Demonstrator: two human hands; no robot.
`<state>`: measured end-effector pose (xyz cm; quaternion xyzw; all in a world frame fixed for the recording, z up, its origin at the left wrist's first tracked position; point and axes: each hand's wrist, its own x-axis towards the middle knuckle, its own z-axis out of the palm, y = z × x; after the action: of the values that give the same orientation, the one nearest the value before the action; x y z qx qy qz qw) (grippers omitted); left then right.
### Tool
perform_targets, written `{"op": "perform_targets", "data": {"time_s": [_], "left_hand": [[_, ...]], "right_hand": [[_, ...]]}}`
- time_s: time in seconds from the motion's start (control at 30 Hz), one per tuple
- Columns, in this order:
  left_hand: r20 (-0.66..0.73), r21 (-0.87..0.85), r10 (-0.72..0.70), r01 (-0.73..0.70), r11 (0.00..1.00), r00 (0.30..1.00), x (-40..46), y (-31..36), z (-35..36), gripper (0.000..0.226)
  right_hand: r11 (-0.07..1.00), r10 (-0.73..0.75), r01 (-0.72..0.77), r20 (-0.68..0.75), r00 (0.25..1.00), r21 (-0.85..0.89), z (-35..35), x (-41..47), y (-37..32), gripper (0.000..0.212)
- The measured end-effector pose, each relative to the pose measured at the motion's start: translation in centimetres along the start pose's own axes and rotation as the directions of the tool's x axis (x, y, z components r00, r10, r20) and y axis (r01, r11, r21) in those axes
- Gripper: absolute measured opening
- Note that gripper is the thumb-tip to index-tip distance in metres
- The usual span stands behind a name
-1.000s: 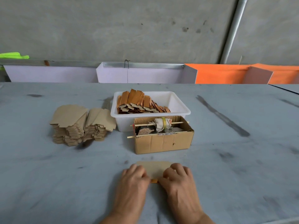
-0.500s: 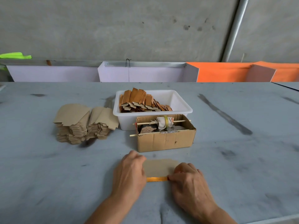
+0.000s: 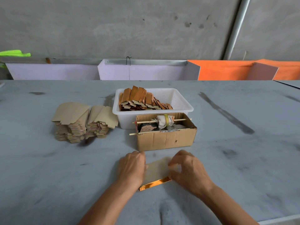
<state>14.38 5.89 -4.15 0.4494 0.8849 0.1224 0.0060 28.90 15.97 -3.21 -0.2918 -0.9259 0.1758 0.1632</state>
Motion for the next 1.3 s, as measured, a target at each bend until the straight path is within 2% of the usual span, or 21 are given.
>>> {"op": "perform_targets", "data": {"time_s": [0.07, 0.2, 0.33, 0.43, 0.57, 0.6, 0.73, 0.83, 0.97, 1.13, 1.2, 1.3], "left_hand": [[-0.009, 0.015, -0.013, 0.013, 1.000, 1.000, 0.0, 0.2, 0.1, 0.020], [-0.050, -0.007, -0.020, 0.020, 1.000, 0.999, -0.3, 0.1, 0.3, 0.017], [-0.037, -0.061, -0.022, 0.019, 0.998, 0.999, -0.3, -0.1, 0.4, 0.030], [0.019, -0.148, -0.040, 0.042, 0.988, 0.999, -0.1, -0.3, 0.1, 0.039], [0.068, -0.333, -0.084, 0.102, 0.937, 0.994, 0.3, -0.7, -0.7, 0.012], [0.073, -0.360, -0.085, 0.106, 0.927, 0.994, 0.4, -0.7, -0.8, 0.012], [0.072, -0.405, -0.047, 0.073, 0.912, 0.996, 0.9, -0.6, -0.9, 0.021], [0.043, -0.383, -0.018, 0.033, 0.923, 0.999, 1.2, -0.5, -0.8, 0.020], [-0.009, -0.344, 0.004, -0.007, 0.939, 1.000, 1.0, -0.4, -0.7, 0.009], [-0.095, -0.245, 0.144, -0.163, 0.956, 0.985, 0.8, -0.7, -0.6, 0.008], [-0.106, -0.160, 0.248, -0.263, 0.951, 0.963, 0.7, -1.0, -0.6, 0.011], [-0.108, -0.016, 0.390, -0.394, 0.919, 0.915, 0.4, -1.1, -1.0, 0.015]], "right_hand": [[0.998, -0.045, 0.047, 0.051, 0.998, -0.035, -0.4, 1.4, -0.1, 0.035], [0.973, -0.041, 0.086, 0.207, 0.977, -0.213, -0.1, 3.4, -0.7, 0.039], [0.975, -0.026, 0.085, 0.278, 0.960, -0.203, 0.0, 4.4, -0.4, 0.033], [0.988, -0.056, 0.090, 0.255, 0.965, -0.123, 0.1, 4.5, 0.1, 0.030], [0.997, -0.070, 0.067, 0.178, 0.981, 0.026, 0.3, 4.0, 0.8, 0.024], [0.996, -0.073, 0.064, 0.149, 0.986, 0.063, 0.2, 3.9, 0.9, 0.021], [0.991, -0.132, 0.128, 0.079, 0.988, 0.049, 0.0, 4.0, 0.8, 0.010], [0.981, -0.192, 0.192, 0.163, 0.968, 0.012, -0.4, 4.3, 0.8, 0.014], [0.980, -0.193, 0.199, 0.246, 0.950, 0.000, -0.4, 4.3, 0.7, 0.016], [0.928, -0.303, 0.327, 0.148, 0.941, -0.178, 0.4, 3.4, 0.9, 0.012], [0.867, -0.400, 0.410, 0.097, 0.911, -0.284, 0.5, 2.8, 0.6, 0.008], [0.791, -0.508, 0.486, 0.043, 0.860, -0.372, 0.5, 2.3, 0.6, 0.020]]}}
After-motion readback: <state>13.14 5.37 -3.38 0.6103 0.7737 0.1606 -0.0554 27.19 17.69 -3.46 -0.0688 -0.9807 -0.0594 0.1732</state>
